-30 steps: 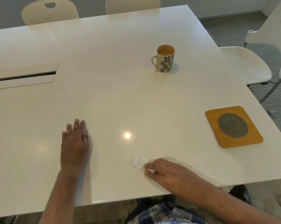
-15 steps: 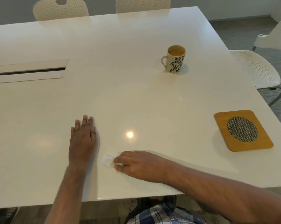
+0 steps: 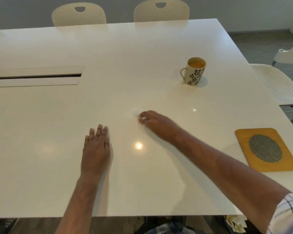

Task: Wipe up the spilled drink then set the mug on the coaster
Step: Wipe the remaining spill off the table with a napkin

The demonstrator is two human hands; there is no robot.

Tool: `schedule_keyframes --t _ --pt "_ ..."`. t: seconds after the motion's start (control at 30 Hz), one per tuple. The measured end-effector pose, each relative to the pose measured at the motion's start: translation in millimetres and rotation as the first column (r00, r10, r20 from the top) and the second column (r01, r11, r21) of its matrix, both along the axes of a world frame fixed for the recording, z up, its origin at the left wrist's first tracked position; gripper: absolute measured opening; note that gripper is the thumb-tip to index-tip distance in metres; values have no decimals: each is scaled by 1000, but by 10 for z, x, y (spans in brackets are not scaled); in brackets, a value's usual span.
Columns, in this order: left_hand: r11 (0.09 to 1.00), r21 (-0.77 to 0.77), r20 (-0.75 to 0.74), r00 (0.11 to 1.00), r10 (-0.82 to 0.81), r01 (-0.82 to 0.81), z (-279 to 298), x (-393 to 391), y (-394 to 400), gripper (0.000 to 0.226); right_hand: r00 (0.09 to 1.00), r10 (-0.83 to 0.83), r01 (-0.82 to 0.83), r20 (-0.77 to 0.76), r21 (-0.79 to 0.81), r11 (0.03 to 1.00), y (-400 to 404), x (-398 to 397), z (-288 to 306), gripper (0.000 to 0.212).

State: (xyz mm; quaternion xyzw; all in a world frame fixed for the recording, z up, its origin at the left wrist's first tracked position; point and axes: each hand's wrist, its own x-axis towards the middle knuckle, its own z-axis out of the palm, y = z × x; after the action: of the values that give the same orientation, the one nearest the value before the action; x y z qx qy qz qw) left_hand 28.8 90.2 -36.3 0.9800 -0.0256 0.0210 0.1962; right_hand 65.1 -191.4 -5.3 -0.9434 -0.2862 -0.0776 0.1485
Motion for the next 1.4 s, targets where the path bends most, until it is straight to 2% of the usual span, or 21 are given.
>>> schedule_keyframes --t 0.03,0.1,0.2,0.37,0.43,0.53,0.6,0.63,0.7,0.77,0.8,0.87,0.93,0.97,1.07,1.2,1.3,1.4 --pt "1000 -1 -2 1000 0 0 5 -3 -3 49 998 -58 59 -34 11 998 -152 37 43 29" --pt "1000 -1 -3 1000 -3 3 7 -6 -2 49 985 -172 172 24 18 985 -522 73 55 25" --pt "1000 -9 2 1000 -1 1 11 -9 -7 49 931 -363 364 22 -16 931 -1005 -42 38 29" --pt "1000 -21 2 1000 3 -3 0 -9 -3 49 873 -486 485 45 31 874 -1050 -456 -34 29" --pt "1000 -23 0 1000 4 -4 -8 -4 -4 49 890 -456 452 16 101 886 -804 -637 -40 26" --pt "1000 -22 -2 1000 3 -3 -15 -1 0 49 932 -351 363 -95 298 883 -271 -830 -53 17" --pt "1000 -16 -5 1000 1 -1 -10 0 1 48 962 -225 269 -154 404 874 91 -985 -101 20" --pt "1000 -11 -5 1000 0 0 -10 -4 4 48 982 -131 175 -135 399 900 235 -1065 -115 22" --pt "1000 -4 -2 1000 -5 5 -9 -1 11 48 996 76 -66 -49 186 980 352 -1233 -149 29" --pt "1000 -2 -4 1000 -6 6 1 1 6 49 987 161 -161 -1 63 985 141 -1278 -248 33" --pt "1000 -2 -9 1000 -6 6 4 -3 4 49 991 137 -137 -3 79 987 15 -1269 -253 33" --pt "1000 -2 -15 1000 -4 4 11 -13 3 49 996 -21 39 -83 215 976 -337 -1232 -221 25" --pt "1000 -4 -13 1000 -5 5 24 -16 -1 49 976 -208 215 -64 159 964 -791 -1180 -183 23" --pt "1000 -5 -14 1000 -5 5 31 -20 -9 49 954 -279 293 -107 156 943 -995 -1161 -179 24" --pt "1000 0 -15 1000 0 0 46 -37 -20 49 909 -415 416 -21 44 908 -1350 -1194 -136 38" --pt "1000 29 -13 1000 -8 8 54 -37 -23 49 909 -417 417 6 45 908 -1129 -1409 -131 50" --pt "999 35 -18 1000 -11 12 49 -31 -20 49 916 -357 394 -181 246 886 -678 -1601 -118 35" --pt "998 55 -28 999 -15 17 37 -24 -9 50 943 -177 243 -281 219 945 -148 -1806 -124 33"
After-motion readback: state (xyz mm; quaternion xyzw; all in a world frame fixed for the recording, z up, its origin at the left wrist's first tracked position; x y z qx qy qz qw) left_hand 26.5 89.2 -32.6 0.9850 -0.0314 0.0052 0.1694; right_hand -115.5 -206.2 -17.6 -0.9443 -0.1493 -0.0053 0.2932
